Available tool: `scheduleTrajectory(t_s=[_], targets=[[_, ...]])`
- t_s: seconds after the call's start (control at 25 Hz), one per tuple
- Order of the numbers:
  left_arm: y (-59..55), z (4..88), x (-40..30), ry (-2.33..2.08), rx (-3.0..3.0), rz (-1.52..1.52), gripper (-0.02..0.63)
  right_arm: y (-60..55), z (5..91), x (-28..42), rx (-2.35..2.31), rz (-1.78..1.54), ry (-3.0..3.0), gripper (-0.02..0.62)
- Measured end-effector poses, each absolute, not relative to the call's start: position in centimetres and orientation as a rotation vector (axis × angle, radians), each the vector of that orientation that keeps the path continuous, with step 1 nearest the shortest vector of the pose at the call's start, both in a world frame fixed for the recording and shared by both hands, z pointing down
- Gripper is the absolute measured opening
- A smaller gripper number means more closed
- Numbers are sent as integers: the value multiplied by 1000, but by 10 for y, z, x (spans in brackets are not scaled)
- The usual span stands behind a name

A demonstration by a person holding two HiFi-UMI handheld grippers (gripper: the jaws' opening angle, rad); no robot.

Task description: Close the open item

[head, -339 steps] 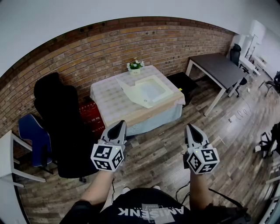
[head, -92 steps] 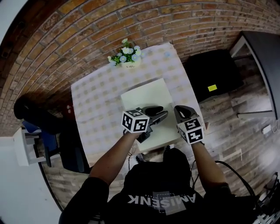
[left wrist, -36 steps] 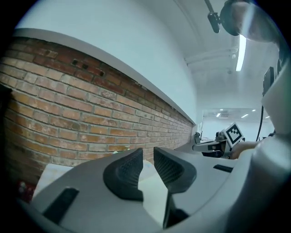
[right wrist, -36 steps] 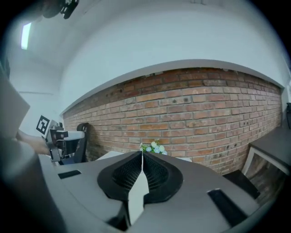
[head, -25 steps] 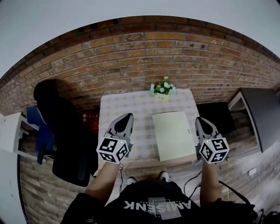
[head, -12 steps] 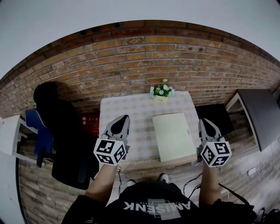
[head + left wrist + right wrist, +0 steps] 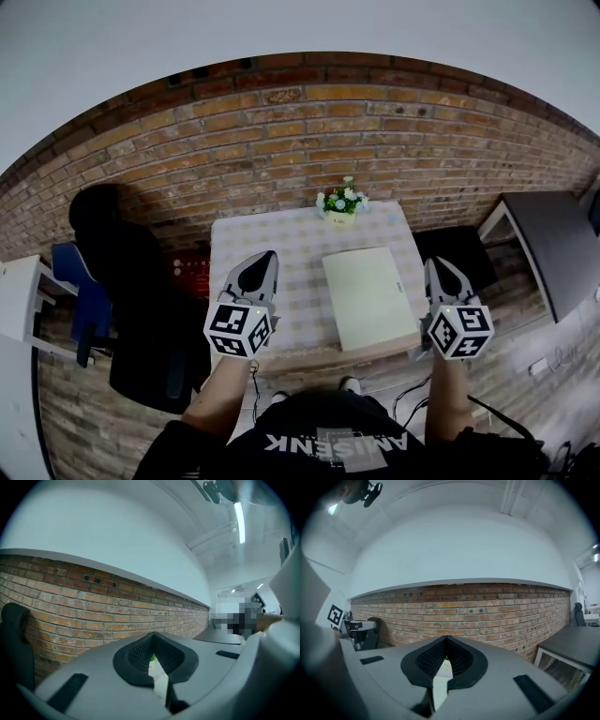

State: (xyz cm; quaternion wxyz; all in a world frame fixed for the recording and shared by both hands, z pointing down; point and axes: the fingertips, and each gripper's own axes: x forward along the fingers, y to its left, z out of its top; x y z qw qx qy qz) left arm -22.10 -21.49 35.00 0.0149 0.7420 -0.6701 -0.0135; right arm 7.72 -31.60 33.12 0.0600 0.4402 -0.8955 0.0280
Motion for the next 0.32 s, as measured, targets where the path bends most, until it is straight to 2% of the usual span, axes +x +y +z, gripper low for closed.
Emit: scheduleTrajectory(t_s=[0.32], targets=[[-216, 340, -214, -2094, 2335, -9, 12, -313, 326, 81, 1343, 74, -2707, 41]])
